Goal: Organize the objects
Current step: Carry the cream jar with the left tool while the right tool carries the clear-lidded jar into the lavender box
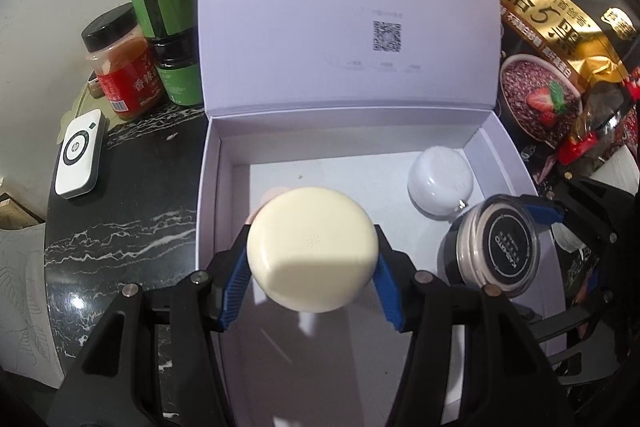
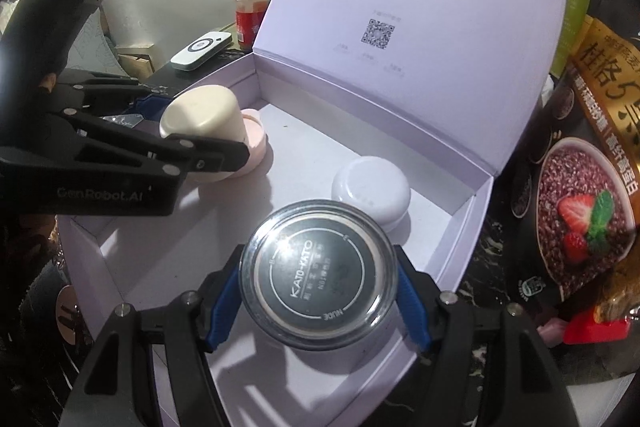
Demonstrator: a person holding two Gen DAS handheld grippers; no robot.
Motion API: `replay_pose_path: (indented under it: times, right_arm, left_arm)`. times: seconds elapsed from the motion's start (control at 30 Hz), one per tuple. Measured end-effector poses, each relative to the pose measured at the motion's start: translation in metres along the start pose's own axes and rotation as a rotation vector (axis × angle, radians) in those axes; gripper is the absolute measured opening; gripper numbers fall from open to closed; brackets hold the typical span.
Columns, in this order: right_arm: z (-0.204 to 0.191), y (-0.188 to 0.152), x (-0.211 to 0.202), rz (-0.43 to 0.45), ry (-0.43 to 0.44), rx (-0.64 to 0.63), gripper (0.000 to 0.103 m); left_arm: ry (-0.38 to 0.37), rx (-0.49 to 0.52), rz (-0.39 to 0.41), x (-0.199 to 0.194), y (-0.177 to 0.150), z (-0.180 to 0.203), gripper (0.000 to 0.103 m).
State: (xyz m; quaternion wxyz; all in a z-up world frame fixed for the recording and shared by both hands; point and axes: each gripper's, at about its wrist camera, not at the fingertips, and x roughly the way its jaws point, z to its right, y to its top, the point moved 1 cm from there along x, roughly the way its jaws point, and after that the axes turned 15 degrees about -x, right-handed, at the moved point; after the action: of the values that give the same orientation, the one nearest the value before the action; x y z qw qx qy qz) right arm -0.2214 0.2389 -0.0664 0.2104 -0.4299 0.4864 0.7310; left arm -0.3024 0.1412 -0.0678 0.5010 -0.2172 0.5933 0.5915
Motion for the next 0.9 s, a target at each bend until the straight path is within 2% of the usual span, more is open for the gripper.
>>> replay_pose_path:
  times: [0.4,0.9]
  right_arm:
    - [0.000,0.006,0.010,-0.017,0.022,-0.002,0.069]
    - [-0.003,0.006,0.015,-0.040,0.008,-0.026,0.069]
  left_arm:
    - [-0.005,-0.011,-0.004,0.006,0.007,-0.007,0.053]
    - [0.003,0.003,0.003,0.007,0.009,-0.010,0.053]
